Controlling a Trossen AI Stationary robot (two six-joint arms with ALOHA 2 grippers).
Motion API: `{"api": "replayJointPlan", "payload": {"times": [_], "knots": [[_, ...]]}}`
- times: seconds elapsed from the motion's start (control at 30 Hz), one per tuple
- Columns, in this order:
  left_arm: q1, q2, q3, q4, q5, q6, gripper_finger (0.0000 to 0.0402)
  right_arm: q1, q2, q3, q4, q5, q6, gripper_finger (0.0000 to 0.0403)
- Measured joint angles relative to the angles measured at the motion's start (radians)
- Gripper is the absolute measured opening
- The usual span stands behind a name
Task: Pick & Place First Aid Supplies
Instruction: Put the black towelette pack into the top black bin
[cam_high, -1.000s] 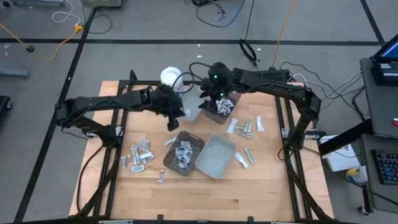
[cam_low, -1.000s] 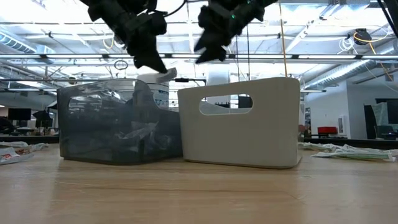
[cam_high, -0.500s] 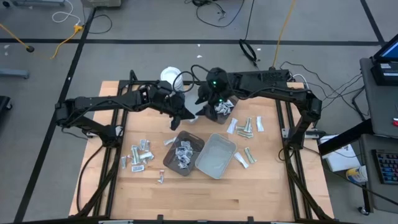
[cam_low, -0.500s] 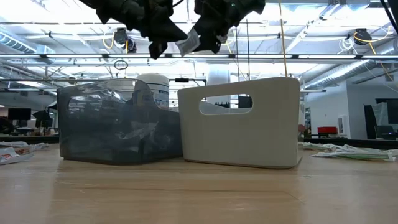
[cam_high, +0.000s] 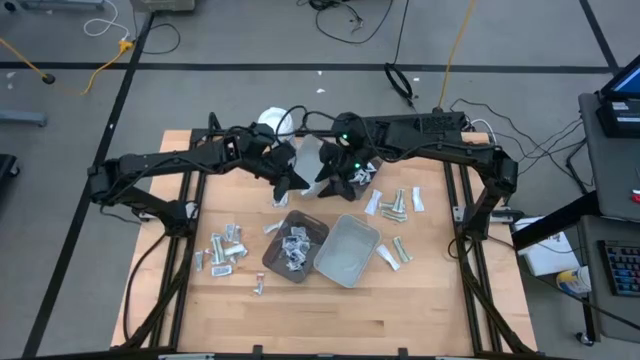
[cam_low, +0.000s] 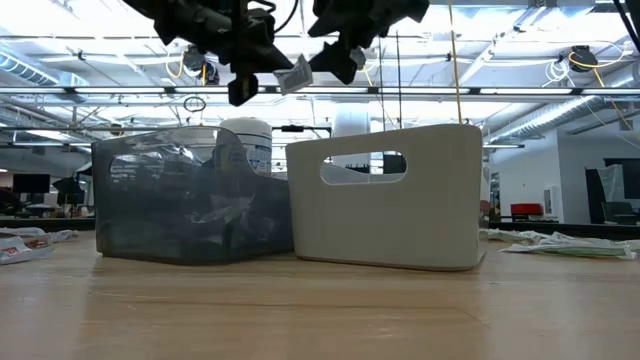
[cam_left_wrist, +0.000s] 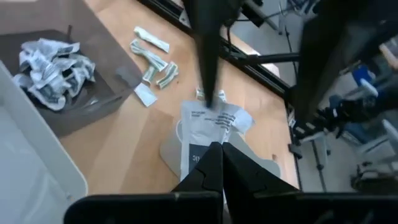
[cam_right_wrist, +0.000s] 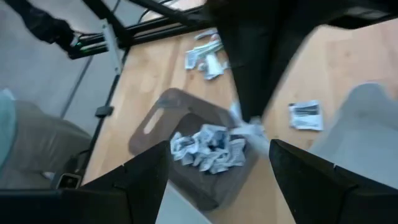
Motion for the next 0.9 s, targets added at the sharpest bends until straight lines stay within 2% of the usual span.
{"api": "replayJointPlan", "payload": {"times": [0.1,0.3,0.43,0.57,0.8,0.9], "knots": [[0.013,0.0,0.0,0.005,0.008,-0.039,0.0,0.009,0.0,0.0,0.01,-0.003,-0.002,0.0267],[0.014,0.0,0.0,0.073,0.045,-0.046,0.0,0.034,0.0,0.0,0.032,0.075,-0.04,0.0267],[0.015,0.0,0.0,0.071,0.048,-0.053,0.0,0.034,0.0,0.0,0.034,0.079,-0.055,0.0246],[0.015,0.0,0.0,0.069,0.053,-0.053,0.0,0.034,0.0,0.0,0.034,0.098,-0.057,0.0185],[0.014,0.0,0.0,0.071,0.057,-0.052,0.0,0.033,0.0,0.0,0.025,0.102,-0.105,0.0024],[0.014,0.0,0.0,0.082,0.06,-0.055,0.0,0.033,0.0,0.0,0.021,0.101,-0.083,0.0009]]}}
